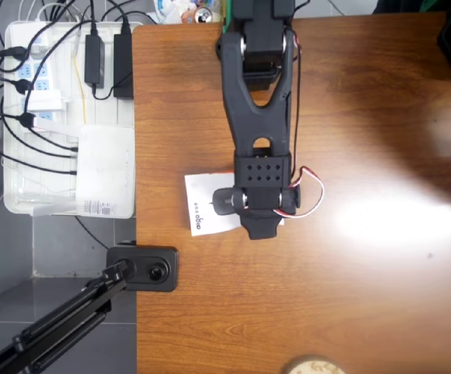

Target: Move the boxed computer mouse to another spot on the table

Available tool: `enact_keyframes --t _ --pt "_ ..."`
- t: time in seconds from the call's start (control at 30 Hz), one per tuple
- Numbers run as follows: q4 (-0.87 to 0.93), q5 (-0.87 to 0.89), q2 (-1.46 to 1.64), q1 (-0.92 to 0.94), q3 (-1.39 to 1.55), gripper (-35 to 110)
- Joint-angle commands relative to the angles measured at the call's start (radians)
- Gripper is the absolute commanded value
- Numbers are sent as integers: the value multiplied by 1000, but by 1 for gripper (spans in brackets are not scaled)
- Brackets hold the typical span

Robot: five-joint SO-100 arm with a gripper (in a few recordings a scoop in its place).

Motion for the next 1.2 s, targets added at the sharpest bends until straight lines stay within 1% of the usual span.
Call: enact_keyframes --t 0.0,0.13,0.17,0.23,0.27,0.37,0.47,0.53,0.6,0.67,0.73,0.83,0.87,1.0,1.07,1.1,1.17 --pt "-32 -9 -21 -14 2 0" --pt "-32 -6 -25 -15 -23 0" --pt "-12 -5 -26 -20 -41 0" --pt "87 32 -41 -28 -98 1" --pt "133 49 -52 -34 -123 2" --pt "187 114 -78 -37 -164 19" --pt "150 87 -60 -14 -164 31" --pt "133 38 -40 17 -166 28" --pt "103 38 -34 35 -166 29" --pt "114 38 -40 41 -181 31" --pt "202 40 -61 32 -239 33" --pt "394 84 -120 -5 -380 42" --pt "442 109 -135 -14 -417 43" --pt "561 129 -155 -14 -495 43" --pt "569 117 -143 -5 -518 44" --pt "558 129 -133 3 -515 37" --pt "545 110 -117 15 -494 14"
